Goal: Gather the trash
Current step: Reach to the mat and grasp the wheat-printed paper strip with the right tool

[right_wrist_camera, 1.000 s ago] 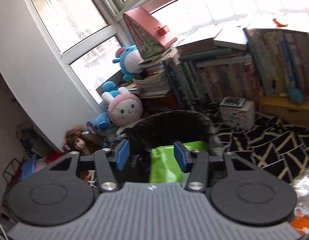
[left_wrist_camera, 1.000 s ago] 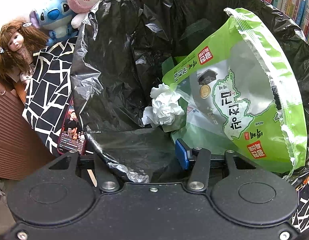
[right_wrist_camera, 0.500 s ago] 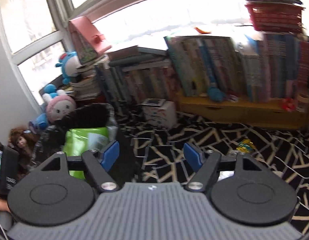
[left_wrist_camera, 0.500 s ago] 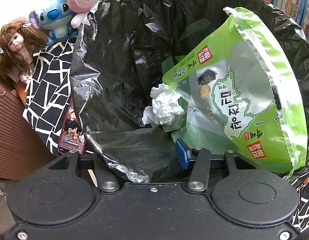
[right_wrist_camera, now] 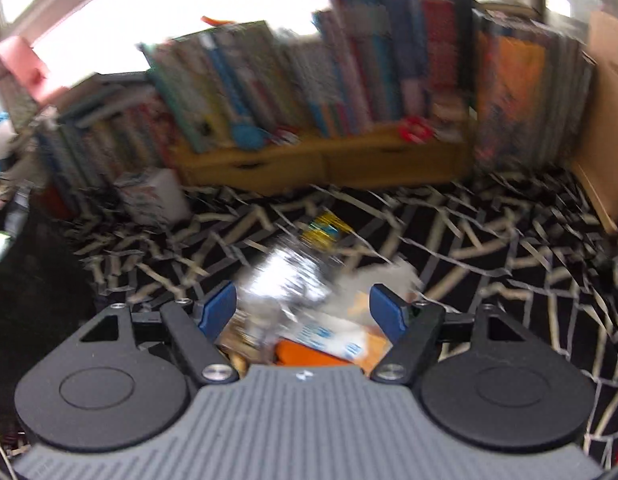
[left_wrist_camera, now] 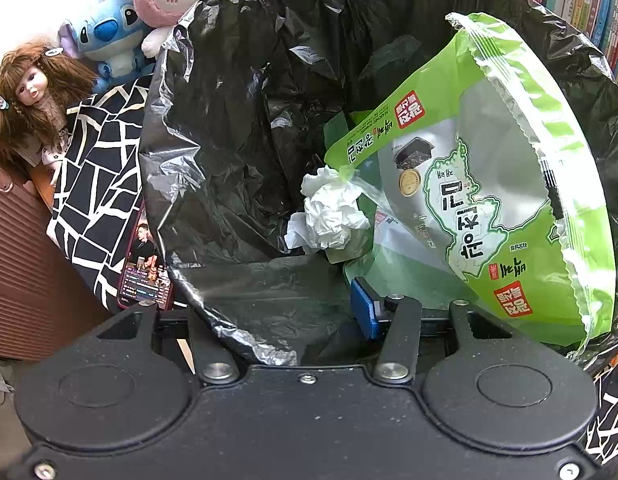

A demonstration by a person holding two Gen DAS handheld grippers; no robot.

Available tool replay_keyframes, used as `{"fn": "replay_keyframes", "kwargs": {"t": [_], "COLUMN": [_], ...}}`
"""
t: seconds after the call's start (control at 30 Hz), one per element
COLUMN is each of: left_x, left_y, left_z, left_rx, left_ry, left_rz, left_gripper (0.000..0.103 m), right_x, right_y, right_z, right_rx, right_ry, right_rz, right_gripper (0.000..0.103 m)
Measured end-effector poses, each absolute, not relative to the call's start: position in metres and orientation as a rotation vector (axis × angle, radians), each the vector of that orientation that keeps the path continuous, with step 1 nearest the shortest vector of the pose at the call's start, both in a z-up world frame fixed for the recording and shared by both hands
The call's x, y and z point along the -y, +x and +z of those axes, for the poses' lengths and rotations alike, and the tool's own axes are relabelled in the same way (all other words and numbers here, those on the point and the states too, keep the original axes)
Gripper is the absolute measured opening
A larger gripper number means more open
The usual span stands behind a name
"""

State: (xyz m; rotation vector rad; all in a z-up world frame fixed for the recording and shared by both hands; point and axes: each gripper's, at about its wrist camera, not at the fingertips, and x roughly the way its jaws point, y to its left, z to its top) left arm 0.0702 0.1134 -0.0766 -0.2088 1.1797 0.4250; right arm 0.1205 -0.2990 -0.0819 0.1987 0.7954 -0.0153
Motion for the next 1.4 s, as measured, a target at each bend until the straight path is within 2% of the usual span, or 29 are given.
{"fn": "replay_keyframes", "kwargs": {"t": [0.23,0.27,0.33,0.4,0.53,0.8,0.9,0.93,1.4], "left_x": [-0.111,-0.110,-0.109,-0.108,-0.107,-0.104,-0.104,-0.104,-0.103], "left_y": [0.070,0.070,0.071,0.071,0.073,0.075,0.075,0.075,0.075], "left_z": [-0.076,-0.076,-0.076,-0.076,-0.076,-0.077,-0.077,-0.077,-0.077], "left_rx": [-1.183,-1.184,-1.186,-1.188,-1.191,-1.196,-1.197,-1.196,-1.199], "left_ry": [-0.193,-0.190,-0.184,-0.178,-0.167,-0.147,-0.145,-0.145,-0.137], "left_rz": [0.429,0.431,0.433,0.437,0.444,0.457,0.459,0.459,0.456], "left_gripper": [0.048,0.048,0.048,0.048,0.048,0.048,0.048,0.048,0.048], "right_x": [0.318,0.321,0.322,0.322,0.317,0.313,0.318,0.320,0.303], "right_y": [0.113,0.111,0.111,0.110,0.110,0.116,0.115,0.115,0.106], "right_z": [-0.132,-0.138,-0.151,-0.162,-0.176,-0.202,-0.210,-0.212,-0.212], "right_rx": [-0.894,-0.907,-0.948,-0.975,-1.002,-1.059,-1.071,-1.073,-1.068], "right_ry": [0.221,0.230,0.250,0.260,0.278,0.296,0.302,0.306,0.305], "right_rz": [-0.103,-0.100,-0.096,-0.106,-0.085,-0.101,-0.142,-0.154,-0.155], "right_gripper": [0.082,0.077,0.056,0.044,0.037,0.039,0.054,0.055,0.056]}}
